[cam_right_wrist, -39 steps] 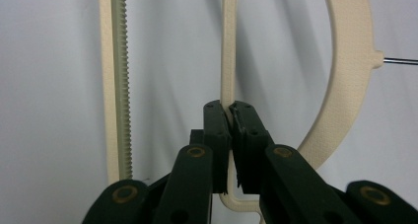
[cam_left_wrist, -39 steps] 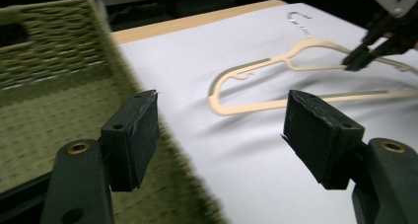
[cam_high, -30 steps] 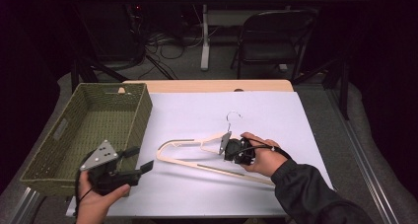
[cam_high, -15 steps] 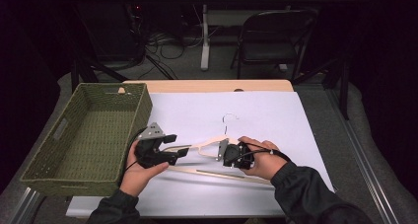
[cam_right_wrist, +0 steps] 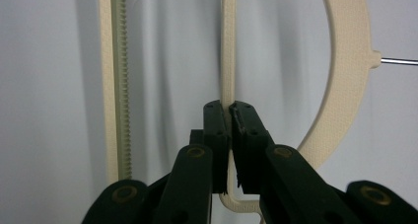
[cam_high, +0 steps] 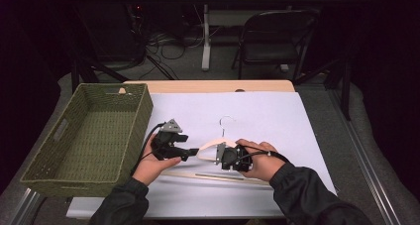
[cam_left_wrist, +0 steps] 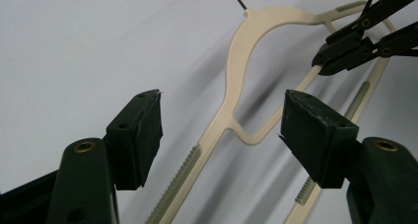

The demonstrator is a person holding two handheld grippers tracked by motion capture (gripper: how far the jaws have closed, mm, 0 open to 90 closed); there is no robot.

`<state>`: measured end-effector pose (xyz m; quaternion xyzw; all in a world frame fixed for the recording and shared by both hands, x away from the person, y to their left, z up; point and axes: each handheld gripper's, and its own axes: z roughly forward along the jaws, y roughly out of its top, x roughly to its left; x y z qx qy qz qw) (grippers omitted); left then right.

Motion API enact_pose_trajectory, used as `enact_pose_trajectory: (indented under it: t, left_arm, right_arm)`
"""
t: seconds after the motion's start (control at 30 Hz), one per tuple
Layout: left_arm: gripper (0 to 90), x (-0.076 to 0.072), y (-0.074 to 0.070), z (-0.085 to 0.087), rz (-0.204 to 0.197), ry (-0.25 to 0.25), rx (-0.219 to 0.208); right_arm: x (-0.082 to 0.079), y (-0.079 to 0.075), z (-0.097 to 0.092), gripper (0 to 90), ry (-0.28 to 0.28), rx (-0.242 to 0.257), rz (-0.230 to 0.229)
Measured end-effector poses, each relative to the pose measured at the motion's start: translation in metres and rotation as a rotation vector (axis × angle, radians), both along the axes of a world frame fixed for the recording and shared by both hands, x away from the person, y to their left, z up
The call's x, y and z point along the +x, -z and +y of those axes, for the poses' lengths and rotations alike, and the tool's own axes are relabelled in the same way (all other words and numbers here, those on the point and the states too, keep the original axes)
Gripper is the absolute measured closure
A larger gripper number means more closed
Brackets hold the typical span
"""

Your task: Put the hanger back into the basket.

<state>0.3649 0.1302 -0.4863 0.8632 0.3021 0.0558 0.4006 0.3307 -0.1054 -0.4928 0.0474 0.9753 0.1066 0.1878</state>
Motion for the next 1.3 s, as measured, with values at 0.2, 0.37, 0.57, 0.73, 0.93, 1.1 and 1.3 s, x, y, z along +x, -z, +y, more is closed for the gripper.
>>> enact_pose_trajectory:
  t: [0.2, 0.37, 0.57, 0.73, 0.93, 1.1, 1.3]
  left_arm:
    - [35.4, 0.005, 0.014, -0.014, 0.033, 0.049, 0.058]
    - [41.7, 0.006, 0.019, -0.021, 0.027, 0.055, 0.083]
    - [52.4, 0.011, 0.026, -0.026, 0.050, 0.047, 0.110]
    - [60.0, 0.013, 0.028, -0.029, 0.062, 0.042, 0.118]
    - [68.3, 0.012, 0.030, -0.033, 0.045, 0.047, 0.161]
    - [71.1, 0.010, 0.029, -0.035, 0.023, 0.058, 0.198]
    - [73.0, 0.007, 0.028, -0.035, 0.000, 0.065, 0.209]
  right_arm:
    - [-0.001, 0.003, 0.003, 85.5, -0.012, 0.021, -0.009]
    - [-0.001, 0.003, 0.004, 85.5, -0.024, 0.017, -0.017]
    - [-0.002, 0.003, 0.006, 85.5, -0.031, -0.004, -0.016]
    - [-0.003, 0.005, 0.008, 85.5, -0.039, 0.010, -0.032]
    - [-0.004, 0.004, 0.009, 85.5, -0.044, 0.016, -0.037]
    - [-0.004, 0.005, 0.010, 85.4, -0.051, 0.009, -0.040]
    - [-0.003, 0.008, 0.011, 85.2, -0.050, 0.000, -0.035]
